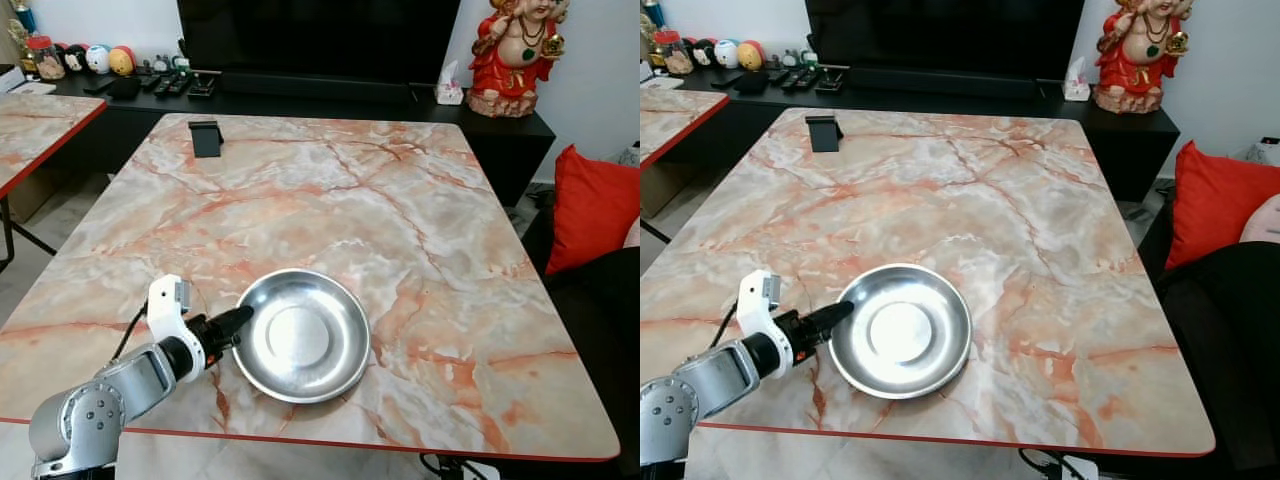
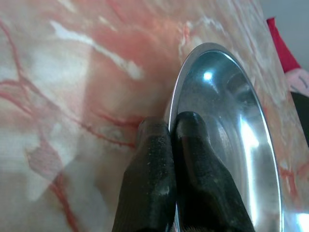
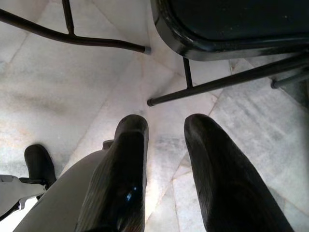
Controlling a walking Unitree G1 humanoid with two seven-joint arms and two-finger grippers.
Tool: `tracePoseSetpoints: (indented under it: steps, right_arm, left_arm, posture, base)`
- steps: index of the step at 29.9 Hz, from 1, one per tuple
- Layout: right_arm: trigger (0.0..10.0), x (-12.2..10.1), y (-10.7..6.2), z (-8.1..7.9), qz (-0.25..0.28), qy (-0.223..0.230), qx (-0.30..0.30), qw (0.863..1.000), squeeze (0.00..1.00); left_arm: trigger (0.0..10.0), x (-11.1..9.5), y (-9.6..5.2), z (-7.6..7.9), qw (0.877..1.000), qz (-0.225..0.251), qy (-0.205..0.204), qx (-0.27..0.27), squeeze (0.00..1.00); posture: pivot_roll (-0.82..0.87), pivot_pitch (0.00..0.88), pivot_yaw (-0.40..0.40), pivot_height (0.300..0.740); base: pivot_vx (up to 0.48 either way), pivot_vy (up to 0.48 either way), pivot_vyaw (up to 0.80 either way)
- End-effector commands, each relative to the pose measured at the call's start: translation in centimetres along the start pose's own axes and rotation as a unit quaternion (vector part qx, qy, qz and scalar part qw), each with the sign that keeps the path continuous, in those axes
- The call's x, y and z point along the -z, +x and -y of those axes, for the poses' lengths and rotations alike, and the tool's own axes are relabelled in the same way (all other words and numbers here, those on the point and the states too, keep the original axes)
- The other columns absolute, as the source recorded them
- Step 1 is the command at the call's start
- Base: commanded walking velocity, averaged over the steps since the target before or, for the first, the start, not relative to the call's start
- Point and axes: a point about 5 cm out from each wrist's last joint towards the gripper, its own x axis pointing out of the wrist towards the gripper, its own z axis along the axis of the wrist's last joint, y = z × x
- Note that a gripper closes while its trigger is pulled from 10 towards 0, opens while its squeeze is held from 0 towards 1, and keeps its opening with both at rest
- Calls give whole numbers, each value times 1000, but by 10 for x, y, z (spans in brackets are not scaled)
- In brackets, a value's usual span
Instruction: Setting the table
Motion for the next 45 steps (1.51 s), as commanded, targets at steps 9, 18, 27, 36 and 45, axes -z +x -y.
tracePoseSetpoints:
  steps: [9, 18, 27, 36, 45]
  right_arm:
    - [10000, 2, 0, 2, -5, 7, 5, 1000, 0]
    - [10000, 1, 0, 3, -4, 7, 7, 1000, 0]
    - [10000, 0, 0, 3, -2, 5, 6, 1000, 0]
    - [10000, 0, 0, 3, -2, 5, 6, 1000, 0]
    - [10000, 0, 0, 2, -3, 4, 5, 1000, 0]
  left_arm:
    - [10000, 3, -2, 0, 1000, -17, 25, -6, 0]
    - [10000, 2, 0, -1, 999, -15, 27, -12, 0]
    - [10000, 2, 2, 1, 999, -11, 30, -14, 149]
    - [10000, 0, 6, 4, 999, -7, 33, -14, 463]
    - [10000, 0, 6, 2, 999, -7, 40, -20, 490]
  posture:
    - [45, 0, -19, 740]
    - [48, 0, -23, 740]
    - [51, 0, -27, 740]
    - [52, 0, -26, 740]
    - [55, 0, -25, 740]
  base:
    - [0, 0, 0]
    - [0, 0, 0]
    - [0, 0, 0]
    - [0, 0, 0]
    - [0, 0, 0]
